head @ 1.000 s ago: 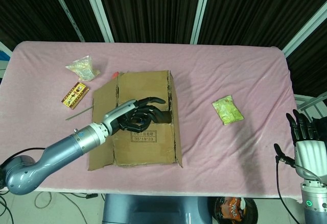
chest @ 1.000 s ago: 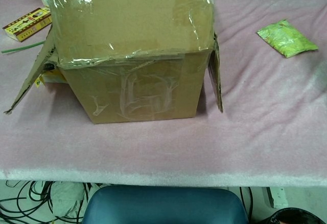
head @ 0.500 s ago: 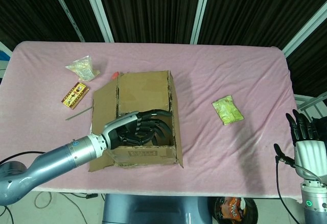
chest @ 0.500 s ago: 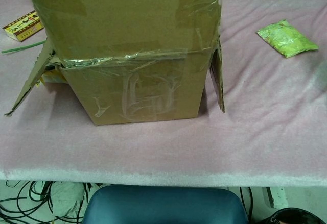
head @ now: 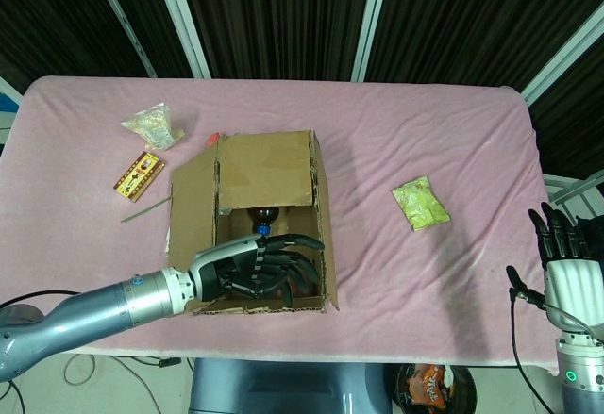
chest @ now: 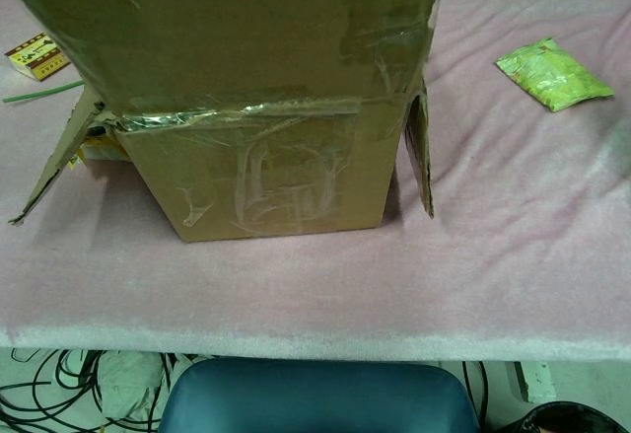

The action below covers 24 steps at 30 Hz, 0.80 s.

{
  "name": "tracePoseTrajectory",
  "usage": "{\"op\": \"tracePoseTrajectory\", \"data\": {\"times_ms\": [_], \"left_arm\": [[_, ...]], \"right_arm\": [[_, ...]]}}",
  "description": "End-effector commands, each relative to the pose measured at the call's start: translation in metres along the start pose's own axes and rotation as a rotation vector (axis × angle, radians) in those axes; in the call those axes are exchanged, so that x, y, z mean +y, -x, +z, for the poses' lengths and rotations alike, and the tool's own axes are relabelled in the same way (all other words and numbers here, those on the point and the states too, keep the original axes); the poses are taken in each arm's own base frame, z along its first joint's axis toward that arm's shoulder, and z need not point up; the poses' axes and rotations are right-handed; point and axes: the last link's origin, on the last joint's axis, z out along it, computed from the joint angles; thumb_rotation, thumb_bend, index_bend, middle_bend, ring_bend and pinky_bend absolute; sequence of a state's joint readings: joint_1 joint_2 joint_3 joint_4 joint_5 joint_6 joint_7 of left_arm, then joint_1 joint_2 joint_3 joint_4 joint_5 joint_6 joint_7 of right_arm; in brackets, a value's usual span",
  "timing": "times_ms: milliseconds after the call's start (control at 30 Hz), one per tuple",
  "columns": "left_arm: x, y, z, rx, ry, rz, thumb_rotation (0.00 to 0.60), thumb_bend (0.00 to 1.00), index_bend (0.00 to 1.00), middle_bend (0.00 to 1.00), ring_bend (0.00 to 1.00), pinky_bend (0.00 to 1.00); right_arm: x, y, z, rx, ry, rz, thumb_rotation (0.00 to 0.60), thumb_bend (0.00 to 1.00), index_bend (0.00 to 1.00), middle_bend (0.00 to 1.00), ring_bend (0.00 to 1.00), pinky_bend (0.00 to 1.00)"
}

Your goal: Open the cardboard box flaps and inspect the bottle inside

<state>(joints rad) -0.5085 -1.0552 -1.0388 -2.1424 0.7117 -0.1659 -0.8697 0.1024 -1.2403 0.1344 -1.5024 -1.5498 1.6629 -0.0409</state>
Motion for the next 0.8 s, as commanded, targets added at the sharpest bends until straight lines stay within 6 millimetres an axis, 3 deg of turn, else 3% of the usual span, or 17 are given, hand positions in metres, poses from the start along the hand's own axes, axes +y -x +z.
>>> {"op": "tracePoseTrajectory", "data": {"times_ms": [33, 800], "left_arm": [[-0.006, -0.001, -0.002, -0.008, -0.014, -0.01, 0.6, 0.58, 0.17, 0.33, 0.34, 0.45], [-0.033, -0.007, -0.02, 0.002, -0.104, -0.029, 0.6, 0.58, 0.17, 0.33, 0.34, 0.45]], "right_arm": [[0.0, 0.0, 0.0, 0.001, 0.0, 0.0, 0.6, 0.33, 0.0, 0.0, 0.06, 0.23], [0.0, -0.001, 0.001, 0.005, 0.0, -0.001, 0.6, 0.33, 0.0, 0.0, 0.06, 0.23]]}}
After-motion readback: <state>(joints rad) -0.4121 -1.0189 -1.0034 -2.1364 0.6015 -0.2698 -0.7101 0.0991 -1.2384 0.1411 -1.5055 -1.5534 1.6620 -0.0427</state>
